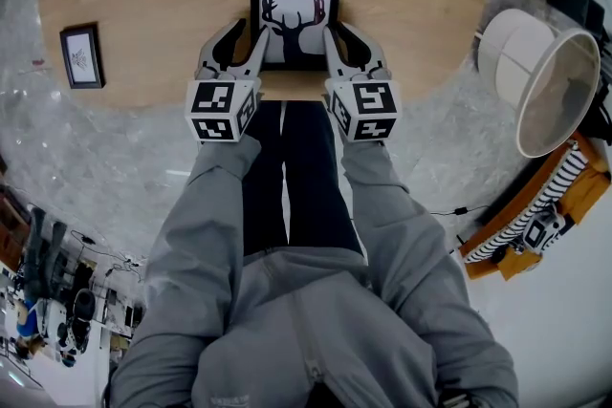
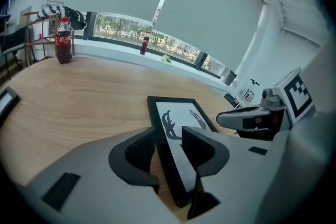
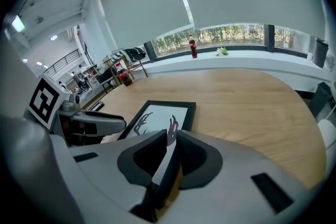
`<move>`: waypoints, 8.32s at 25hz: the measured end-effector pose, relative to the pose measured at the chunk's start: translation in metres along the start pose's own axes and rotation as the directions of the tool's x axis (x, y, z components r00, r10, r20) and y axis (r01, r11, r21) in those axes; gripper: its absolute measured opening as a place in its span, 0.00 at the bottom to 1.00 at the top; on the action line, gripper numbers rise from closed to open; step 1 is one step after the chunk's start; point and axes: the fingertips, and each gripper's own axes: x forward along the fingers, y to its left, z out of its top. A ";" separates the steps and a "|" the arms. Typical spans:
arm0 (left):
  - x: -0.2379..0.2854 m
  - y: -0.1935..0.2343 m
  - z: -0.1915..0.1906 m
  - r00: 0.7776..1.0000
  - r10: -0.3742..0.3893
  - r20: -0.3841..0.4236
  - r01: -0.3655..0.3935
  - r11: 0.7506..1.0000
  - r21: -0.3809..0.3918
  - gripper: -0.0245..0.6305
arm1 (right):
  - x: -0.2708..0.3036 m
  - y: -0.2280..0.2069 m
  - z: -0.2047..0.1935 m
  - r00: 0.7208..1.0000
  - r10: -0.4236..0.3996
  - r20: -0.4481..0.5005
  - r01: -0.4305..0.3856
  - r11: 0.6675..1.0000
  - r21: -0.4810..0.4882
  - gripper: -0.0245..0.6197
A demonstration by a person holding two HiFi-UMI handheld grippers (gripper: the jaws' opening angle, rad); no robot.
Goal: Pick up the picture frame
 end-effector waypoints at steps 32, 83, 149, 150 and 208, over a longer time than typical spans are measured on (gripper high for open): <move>0.008 0.002 -0.036 0.986 0.052 -0.157 -0.058 0.998 -0.031 0.22 | 0.014 -0.013 -0.032 0.983 -0.119 -0.140 0.131 0.988 0.079 0.19; -0.093 -0.051 -0.167 0.950 0.039 -0.310 -0.092 0.983 -0.160 0.20 | -0.075 0.048 -0.152 0.951 -0.085 -0.297 0.097 0.995 0.027 0.18; -0.107 -0.129 -0.113 0.839 -0.446 -0.311 0.228 0.808 -0.543 0.07 | -0.104 0.043 -0.104 0.930 0.010 -0.368 0.032 0.994 0.108 0.18; -0.109 -0.132 -0.111 0.840 -0.443 -0.314 0.223 0.809 -0.543 0.07 | -0.109 0.042 -0.099 0.929 0.008 -0.369 0.031 0.995 0.099 0.18; -0.456 -0.234 0.374 0.882 -0.096 0.461 0.008 0.982 0.188 0.07 | -0.472 0.193 0.384 0.858 -0.017 0.514 0.147 0.966 -0.214 0.09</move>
